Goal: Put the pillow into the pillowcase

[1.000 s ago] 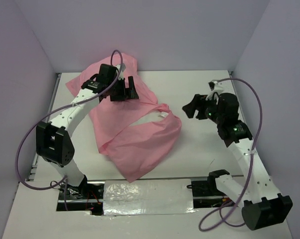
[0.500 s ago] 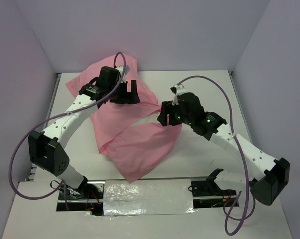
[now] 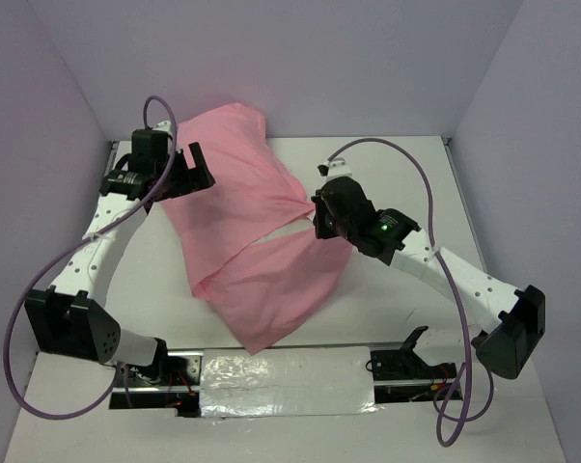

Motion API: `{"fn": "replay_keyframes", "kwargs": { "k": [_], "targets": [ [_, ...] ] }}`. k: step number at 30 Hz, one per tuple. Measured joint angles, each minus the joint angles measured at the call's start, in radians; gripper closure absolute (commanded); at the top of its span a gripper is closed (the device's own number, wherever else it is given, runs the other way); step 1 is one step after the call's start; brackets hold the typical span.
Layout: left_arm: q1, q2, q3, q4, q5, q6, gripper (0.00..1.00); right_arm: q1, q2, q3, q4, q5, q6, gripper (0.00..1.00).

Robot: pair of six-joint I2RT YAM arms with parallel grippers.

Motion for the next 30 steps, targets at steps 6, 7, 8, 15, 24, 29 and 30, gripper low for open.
{"fn": "replay_keyframes", "kwargs": {
  "k": [6,7,8,15,24,29,30],
  "targets": [
    [0.034,-0.118,-0.090,-0.023,-0.032,-0.027,0.01,0.000,-0.035,0.023,0.108,-0.020,-0.066,1.00],
    [0.040,-0.139,-0.109,-0.031,-0.037,-0.028,0.01,0.000,-0.033,0.033,0.126,-0.031,-0.076,1.00],
    [0.047,-0.161,-0.126,-0.038,-0.042,-0.029,0.01,0.000,-0.021,0.058,0.135,-0.041,-0.087,1.00],
    [0.138,-0.262,-0.180,-0.117,-0.070,-0.052,0.01,-0.006,0.292,0.385,0.214,-0.011,-0.154,1.00],
    [0.206,-0.274,-0.155,-0.212,-0.109,-0.077,0.01,-0.134,0.686,0.600,0.168,-0.031,-0.165,0.34],
    [0.239,-0.219,-0.098,-0.209,-0.119,-0.098,0.01,-0.284,0.595,0.539,0.154,-0.171,-0.225,0.00],
    [0.248,-0.204,-0.090,-0.201,-0.117,-0.103,0.01,-0.290,0.520,0.462,0.159,-0.180,-0.233,0.00]
  ]
}}
